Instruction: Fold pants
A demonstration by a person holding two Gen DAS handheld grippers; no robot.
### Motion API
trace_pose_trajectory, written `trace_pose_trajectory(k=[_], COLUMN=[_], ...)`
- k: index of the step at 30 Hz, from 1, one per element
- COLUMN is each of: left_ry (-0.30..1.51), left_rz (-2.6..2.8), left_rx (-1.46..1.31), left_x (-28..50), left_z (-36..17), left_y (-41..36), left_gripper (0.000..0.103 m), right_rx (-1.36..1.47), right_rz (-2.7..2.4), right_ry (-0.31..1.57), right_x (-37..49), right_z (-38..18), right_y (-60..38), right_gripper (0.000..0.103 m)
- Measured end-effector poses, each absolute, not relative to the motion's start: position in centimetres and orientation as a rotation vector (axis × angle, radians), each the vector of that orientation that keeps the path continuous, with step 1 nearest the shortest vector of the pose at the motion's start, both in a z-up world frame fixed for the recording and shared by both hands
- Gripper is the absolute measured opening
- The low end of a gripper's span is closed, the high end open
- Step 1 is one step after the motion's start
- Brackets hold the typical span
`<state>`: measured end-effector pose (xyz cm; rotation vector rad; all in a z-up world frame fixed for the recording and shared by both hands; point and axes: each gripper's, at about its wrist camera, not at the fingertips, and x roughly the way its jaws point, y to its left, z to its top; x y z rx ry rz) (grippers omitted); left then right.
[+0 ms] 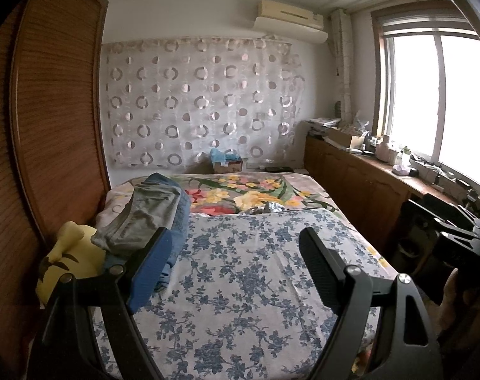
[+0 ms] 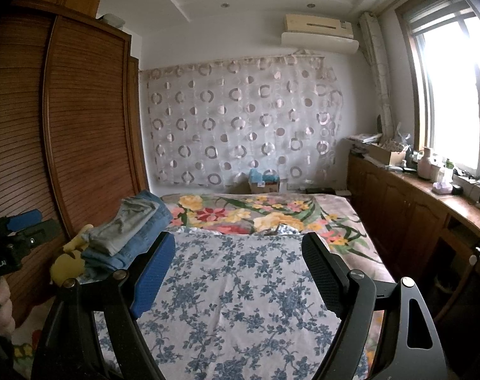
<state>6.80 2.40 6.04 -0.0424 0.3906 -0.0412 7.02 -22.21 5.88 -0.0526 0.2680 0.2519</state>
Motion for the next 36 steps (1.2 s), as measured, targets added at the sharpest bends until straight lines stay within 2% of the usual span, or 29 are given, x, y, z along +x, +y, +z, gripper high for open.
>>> trace_pose_trajectory(k=[36], left_ry=[0.390], left_rz=[-0.039], left_rx=[-0.038], left_x=[6.66], left_z=[5.71], left_y=[2.74], left_gripper=[0.083], right_rx=[-0.058], right_rz=[0.253], right_ry=[0.262], right_x=[6.96], right_z=[5.92], right_y=[-22.09], right_gripper=[0.084])
